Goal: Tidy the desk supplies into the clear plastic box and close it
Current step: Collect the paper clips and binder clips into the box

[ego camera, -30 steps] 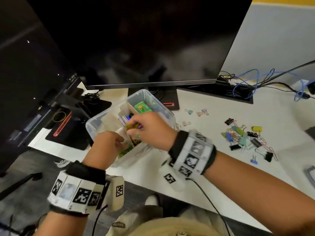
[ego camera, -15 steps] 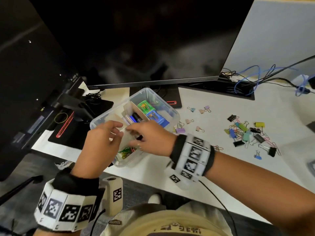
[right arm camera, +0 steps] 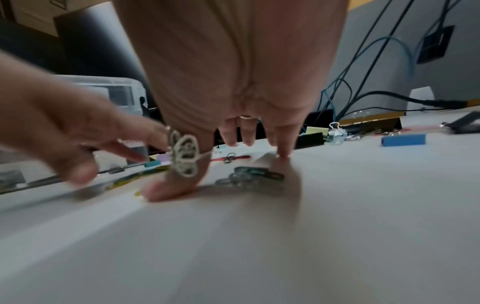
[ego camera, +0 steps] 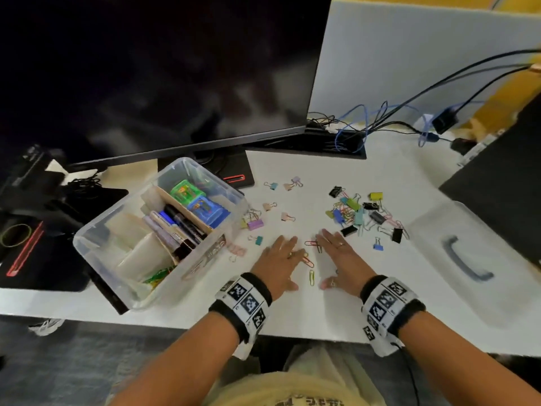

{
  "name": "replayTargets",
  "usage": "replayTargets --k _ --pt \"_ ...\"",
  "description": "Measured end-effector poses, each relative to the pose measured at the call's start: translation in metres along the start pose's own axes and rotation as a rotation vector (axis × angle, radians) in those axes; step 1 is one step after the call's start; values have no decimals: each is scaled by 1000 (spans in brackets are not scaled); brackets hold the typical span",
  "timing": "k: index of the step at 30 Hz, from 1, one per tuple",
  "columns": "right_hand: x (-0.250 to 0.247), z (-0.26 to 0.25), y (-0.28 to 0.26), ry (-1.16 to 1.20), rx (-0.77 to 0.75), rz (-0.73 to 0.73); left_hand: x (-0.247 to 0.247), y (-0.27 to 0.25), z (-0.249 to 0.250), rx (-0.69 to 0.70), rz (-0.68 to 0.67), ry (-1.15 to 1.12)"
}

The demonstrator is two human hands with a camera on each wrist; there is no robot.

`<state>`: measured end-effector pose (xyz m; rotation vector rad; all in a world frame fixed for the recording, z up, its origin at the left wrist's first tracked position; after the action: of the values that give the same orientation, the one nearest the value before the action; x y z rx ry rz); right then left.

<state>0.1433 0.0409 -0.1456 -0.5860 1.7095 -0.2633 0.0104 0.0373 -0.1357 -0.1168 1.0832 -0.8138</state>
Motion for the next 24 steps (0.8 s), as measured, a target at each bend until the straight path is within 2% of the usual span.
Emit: replayTargets --k 2,4,9,13,16,18,20,21,24 --pt "0 -3 3 -24 -30 -27 13 6 -5 6 -40 79" --pt "2 -7 4 -43 -48 -57 15 8 -9 18 -25 92" --pt "-13 2 1 39 -22 51 8 9 -16 8 27 121" --pt "-20 11 1 -108 -75 33 -1 13 -13 3 81 94" --pt "-26 19 -2 -103 -92 56 8 12 -10 48 35 159" --pt "-20 22 -8 -144 -148 -26 17 12 -15 76 -19 242" --pt "-10 24 -15 -178 -182 -123 19 11 -21 59 0 220" --pt "-4 27 -16 -176 -182 -126 19 11 -21 64 2 208" --pt "0 30 -20 -1 -127 -9 10 5 -11 101 27 257"
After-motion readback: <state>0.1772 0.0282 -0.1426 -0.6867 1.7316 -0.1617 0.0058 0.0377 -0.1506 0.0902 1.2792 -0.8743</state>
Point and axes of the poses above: each hand's wrist, its own y-axis towards the middle knuckle, its own x-axis out of the palm, z = x × y, the point moved 7 cm from there along y, towards the middle knuckle, and after that the axes turned 12 degrees about -y, right-handed, at the moved point
